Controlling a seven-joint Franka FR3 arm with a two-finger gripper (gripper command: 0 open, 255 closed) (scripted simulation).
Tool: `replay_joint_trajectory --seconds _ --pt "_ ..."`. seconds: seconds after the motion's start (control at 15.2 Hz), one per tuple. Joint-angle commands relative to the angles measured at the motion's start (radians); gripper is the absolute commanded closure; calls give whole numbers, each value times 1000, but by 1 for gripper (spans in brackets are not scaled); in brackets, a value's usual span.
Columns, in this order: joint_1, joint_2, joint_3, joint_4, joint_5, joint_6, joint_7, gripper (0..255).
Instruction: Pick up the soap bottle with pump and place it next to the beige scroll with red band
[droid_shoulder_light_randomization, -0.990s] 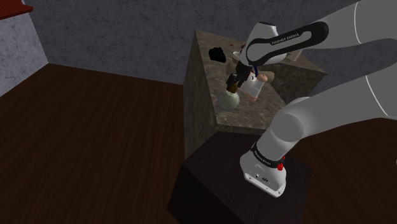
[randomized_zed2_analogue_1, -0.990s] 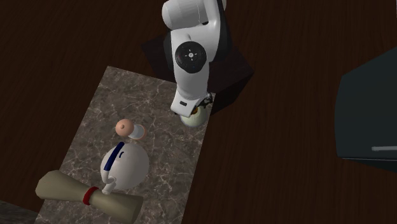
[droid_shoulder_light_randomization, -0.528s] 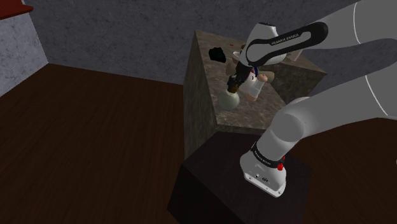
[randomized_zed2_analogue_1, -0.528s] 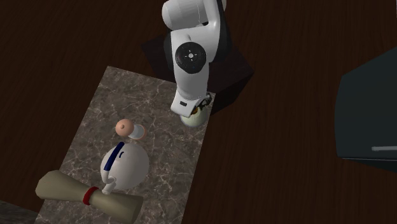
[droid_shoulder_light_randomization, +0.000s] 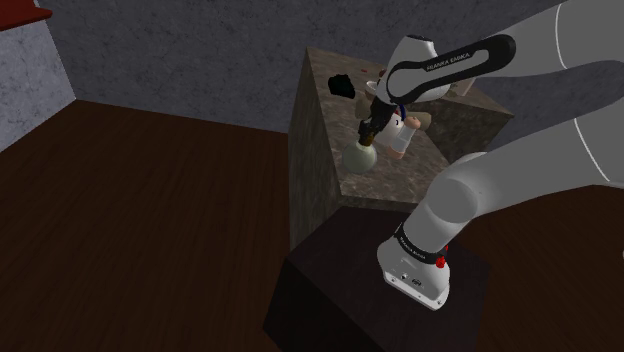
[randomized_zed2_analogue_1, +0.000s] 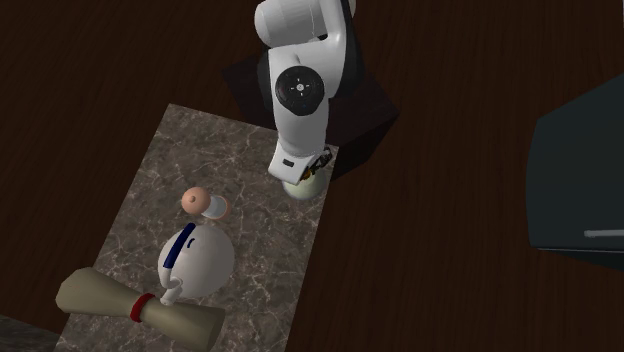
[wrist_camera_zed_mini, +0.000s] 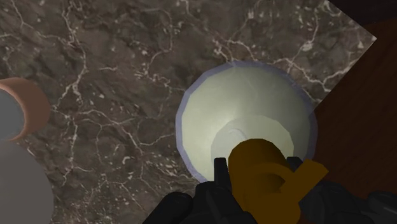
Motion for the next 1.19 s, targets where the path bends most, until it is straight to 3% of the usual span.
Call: replay_joint_trajectory --seconds 0.0,1.12 --pt "-1 1 0 0 -1 0 0 255" --pt "6 -139 57 148 41 -286 -10 255"
